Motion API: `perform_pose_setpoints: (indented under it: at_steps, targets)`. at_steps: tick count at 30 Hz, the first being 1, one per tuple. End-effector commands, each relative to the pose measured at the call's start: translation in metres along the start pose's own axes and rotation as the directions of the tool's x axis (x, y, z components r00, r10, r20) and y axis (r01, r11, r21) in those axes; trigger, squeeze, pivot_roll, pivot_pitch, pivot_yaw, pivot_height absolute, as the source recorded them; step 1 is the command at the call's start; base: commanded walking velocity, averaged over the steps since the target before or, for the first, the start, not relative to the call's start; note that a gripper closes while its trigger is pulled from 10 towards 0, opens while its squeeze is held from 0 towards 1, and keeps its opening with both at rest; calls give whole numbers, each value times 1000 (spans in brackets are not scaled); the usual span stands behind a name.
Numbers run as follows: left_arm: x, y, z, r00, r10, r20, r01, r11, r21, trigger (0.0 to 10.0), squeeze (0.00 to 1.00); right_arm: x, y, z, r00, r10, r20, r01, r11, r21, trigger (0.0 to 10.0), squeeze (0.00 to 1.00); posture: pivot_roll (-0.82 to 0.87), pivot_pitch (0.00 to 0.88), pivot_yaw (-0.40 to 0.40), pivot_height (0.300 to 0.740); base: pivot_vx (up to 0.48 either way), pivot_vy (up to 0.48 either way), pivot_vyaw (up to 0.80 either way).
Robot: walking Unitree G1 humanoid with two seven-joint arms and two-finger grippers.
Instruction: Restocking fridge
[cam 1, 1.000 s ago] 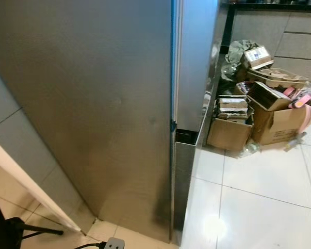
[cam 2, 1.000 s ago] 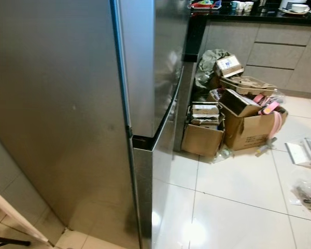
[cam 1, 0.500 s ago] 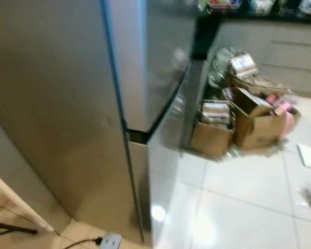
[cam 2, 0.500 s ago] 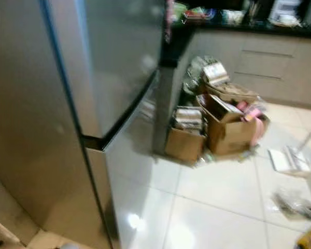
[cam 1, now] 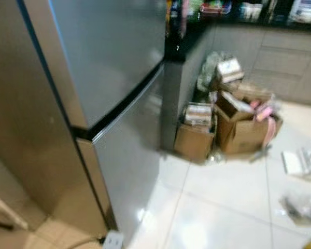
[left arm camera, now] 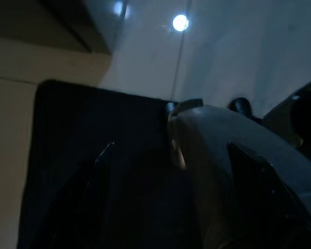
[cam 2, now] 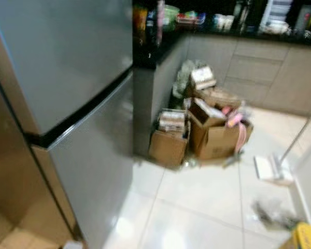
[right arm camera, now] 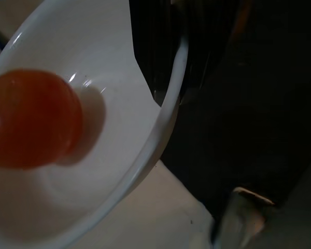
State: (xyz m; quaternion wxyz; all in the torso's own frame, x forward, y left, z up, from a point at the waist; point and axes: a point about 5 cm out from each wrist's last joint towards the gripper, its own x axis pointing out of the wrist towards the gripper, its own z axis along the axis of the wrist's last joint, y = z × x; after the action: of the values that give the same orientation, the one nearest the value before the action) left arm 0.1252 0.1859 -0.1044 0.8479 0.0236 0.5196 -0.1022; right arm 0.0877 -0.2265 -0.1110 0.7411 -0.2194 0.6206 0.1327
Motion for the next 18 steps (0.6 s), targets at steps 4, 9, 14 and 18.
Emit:
perform_pose_setpoints:
  at_steps: [4,9,14,18]
  targets:
    - [-2,-3,-13,999,-7,-50,6,1000,-9,10000,0,0,-3,4,1000,-5,15,6,1000,-18,10000,0,18,0,-21,740,0,0,788]
    - [-1,-3,-13,999,-9,-49,8,1000,-7,10000,0,0,-1,3,1000,1,12,-1,1000,-30,10000,0,17,0,-21,740,0,0,788]
    - [-1,-4,-13,999,-10,-51,10,1000,-5,10000,0,0,0,2,1000,6,9,-5,999,-38,10000,0,16,0,-21,740,0,0,785]
    - [-2,-4,-14,999,-8,-54,8,1000,-4,10000,0,0,0,0,1000,6,5,-6,999,-45,10000,0,20,0,-23,740,0,0,786]
